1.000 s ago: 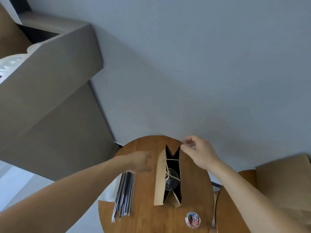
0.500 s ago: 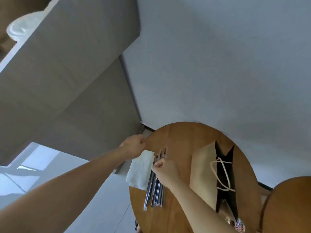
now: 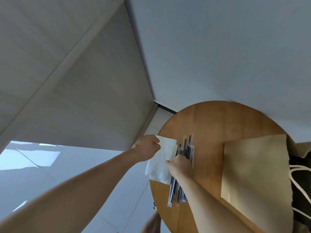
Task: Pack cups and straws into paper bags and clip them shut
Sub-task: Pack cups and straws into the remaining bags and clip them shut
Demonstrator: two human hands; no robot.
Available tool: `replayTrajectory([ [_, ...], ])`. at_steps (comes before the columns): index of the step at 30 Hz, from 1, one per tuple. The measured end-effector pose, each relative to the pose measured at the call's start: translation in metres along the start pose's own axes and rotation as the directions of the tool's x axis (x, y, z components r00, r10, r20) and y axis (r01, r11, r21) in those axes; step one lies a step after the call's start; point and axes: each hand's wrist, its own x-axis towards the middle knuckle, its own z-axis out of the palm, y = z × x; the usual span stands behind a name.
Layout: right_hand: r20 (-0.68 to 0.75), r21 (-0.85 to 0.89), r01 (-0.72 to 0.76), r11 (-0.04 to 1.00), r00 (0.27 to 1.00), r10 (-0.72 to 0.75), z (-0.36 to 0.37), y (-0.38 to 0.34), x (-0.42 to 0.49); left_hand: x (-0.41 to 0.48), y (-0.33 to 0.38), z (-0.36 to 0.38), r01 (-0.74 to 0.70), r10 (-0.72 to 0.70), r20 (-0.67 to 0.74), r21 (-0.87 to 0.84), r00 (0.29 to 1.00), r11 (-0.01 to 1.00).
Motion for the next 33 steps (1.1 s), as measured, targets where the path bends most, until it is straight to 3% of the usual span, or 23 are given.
replayTrajectory([
  [8, -0.067, -0.03, -0.031, 0.999, 0.997, 0.029, 0.005, -0.001, 0.004, 0.003, -0.002, -0.006, 0.024, -0.023, 0.03, -0.018, 0.999, 1.0],
  [14, -0.1, 0.144, 0.069, 0.987, 0.994, -0.054, -0.013, -0.005, -0.014, -0.002, 0.002, -0.001, 0.02, -0.02, 0.006, -0.003, 1.0, 1.0],
  [18, -0.065, 0.53, 0.147, 0.835, 0.989, -0.133, -0.03, -0.003, -0.028, -0.01, 0.007, 0.003, 0.059, -0.055, 0.026, -0.181, 0.998, 0.982],
  [20, -0.026, 0.664, 0.157, 0.731, 0.982, -0.187, -0.039, 0.002, -0.035, -0.014, 0.012, 0.005, 0.138, -0.101, 0.128, -0.323, 0.987, 0.936],
  [23, 0.028, 0.751, 0.155, 0.641, 0.964, -0.265, -0.052, 0.016, -0.038, -0.019, 0.018, 0.011, 0.252, -0.084, 0.343, -0.482, 0.936, 0.839],
  [26, 0.054, 0.79, 0.097, 0.605, 0.973, -0.226, -0.057, 0.037, -0.037, -0.02, 0.021, 0.02, 0.245, -0.081, 0.317, -0.519, 0.945, 0.819],
  [28, 0.007, 0.761, 0.073, 0.645, 0.993, -0.12, -0.051, 0.055, -0.032, -0.019, 0.022, 0.024, 0.221, -0.105, 0.241, -0.523, 0.965, 0.823],
  [31, -0.135, 0.4, 0.004, 0.917, 0.989, 0.054, -0.033, 0.075, -0.021, -0.019, 0.023, 0.028, 0.194, -0.123, 0.168, -0.518, 0.978, 0.833],
  [33, -0.113, 0.197, -0.031, 0.98, 0.992, 0.055, -0.021, 0.08, -0.018, -0.019, 0.022, 0.03, 0.176, -0.119, 0.146, -0.484, 0.982, 0.857],
])
